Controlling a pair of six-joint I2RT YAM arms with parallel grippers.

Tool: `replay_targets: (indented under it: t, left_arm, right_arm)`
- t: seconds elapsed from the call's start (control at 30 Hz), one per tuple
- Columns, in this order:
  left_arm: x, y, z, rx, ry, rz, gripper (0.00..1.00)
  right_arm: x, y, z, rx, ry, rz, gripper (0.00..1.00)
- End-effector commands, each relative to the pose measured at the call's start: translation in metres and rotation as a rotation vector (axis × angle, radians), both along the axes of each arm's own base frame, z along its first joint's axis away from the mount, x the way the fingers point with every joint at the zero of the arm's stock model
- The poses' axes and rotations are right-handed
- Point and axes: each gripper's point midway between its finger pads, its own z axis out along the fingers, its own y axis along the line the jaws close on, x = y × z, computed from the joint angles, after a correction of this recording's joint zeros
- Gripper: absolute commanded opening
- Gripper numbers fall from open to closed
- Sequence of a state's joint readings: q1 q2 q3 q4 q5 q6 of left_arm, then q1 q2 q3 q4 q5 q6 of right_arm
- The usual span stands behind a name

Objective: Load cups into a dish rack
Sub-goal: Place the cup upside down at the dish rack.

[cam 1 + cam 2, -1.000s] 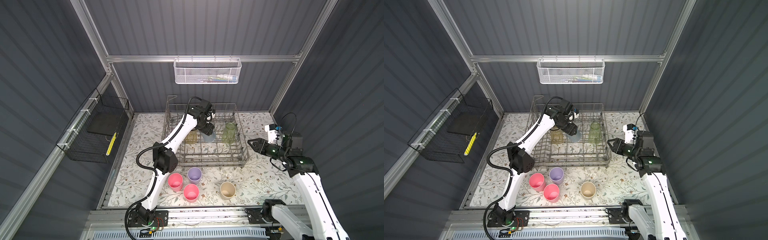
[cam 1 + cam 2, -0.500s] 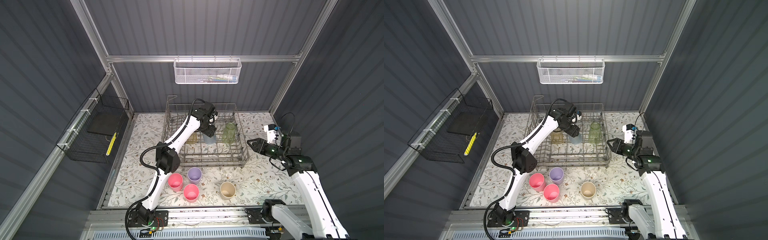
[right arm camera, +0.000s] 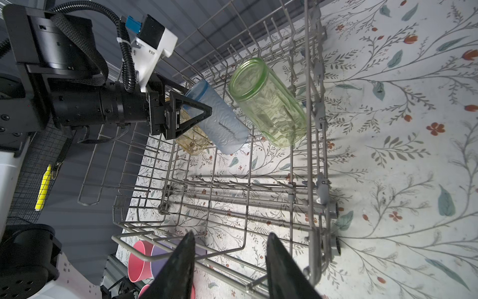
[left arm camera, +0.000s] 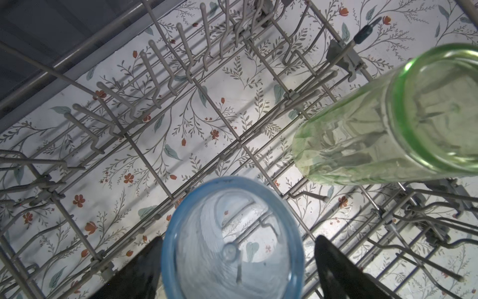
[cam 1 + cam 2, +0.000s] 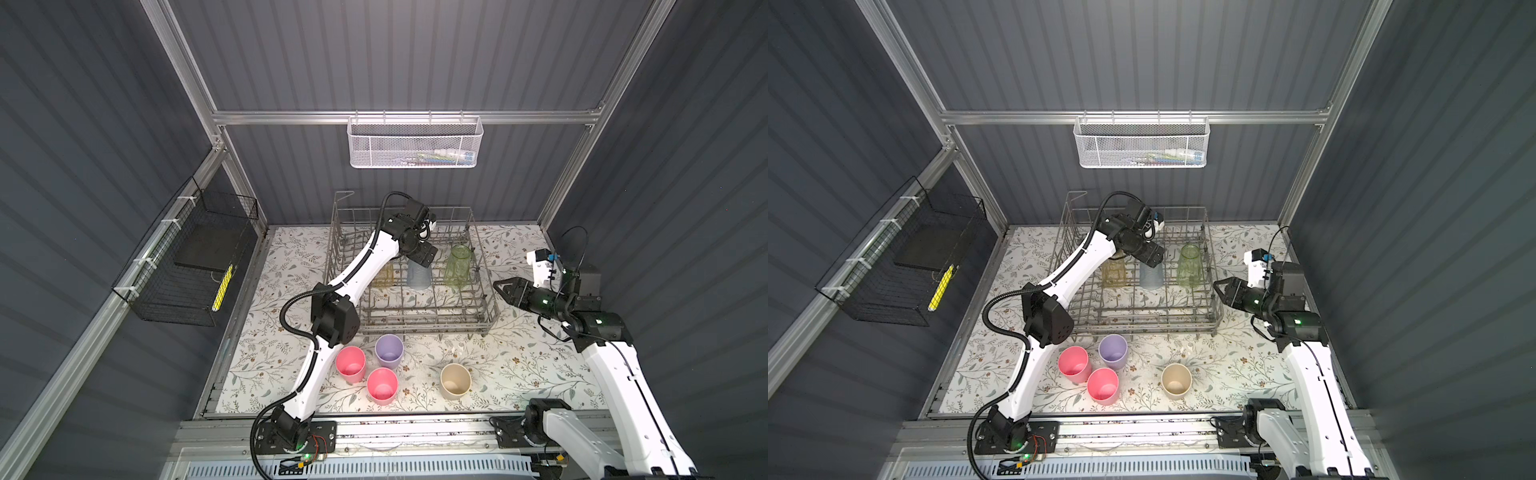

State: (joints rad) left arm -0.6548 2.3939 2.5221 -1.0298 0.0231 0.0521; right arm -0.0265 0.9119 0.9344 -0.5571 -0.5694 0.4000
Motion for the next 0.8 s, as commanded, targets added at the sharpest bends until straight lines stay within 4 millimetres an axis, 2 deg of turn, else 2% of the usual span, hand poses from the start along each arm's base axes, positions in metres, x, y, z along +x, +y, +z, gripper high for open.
replay_targets:
  t: [0.0,0.2,0.47,0.6,0.7,0.77]
  left_arm:
    - [0.001,-0.005,0.019,-0.059,-0.033,0.003,0.94]
    - [-0.003,-0.004,0.068,-0.132,-0.115,0.001,0.99]
    - [-0.020,0.006,0.153,-0.278,-0.279,-0.011,1.00]
    - [-0.039,0.017,0.192,-0.364,-0.353,-0.010,1.00]
    - [-0.055,0.026,0.209,-0.420,-0.378,-0.015,1.00]
    - [-0.065,0.034,0.215,-0.448,-0.392,-0.005,1.00]
  right_arm:
    - [-0.001,0.001,0.000,0.006,-0.009,0.008,0.46]
    - [-0.005,0.002,0.013,0.005,-0.064,0.017,0.47]
    - [-0.024,0.005,0.027,-0.064,-0.105,0.026,0.47]
    - [-0.046,0.024,0.021,-0.173,-0.095,0.098,0.47]
    - [-0.068,0.041,0.010,-0.260,-0.074,0.177,0.47]
    - [-0.085,0.052,-0.006,-0.308,-0.038,0.240,0.46]
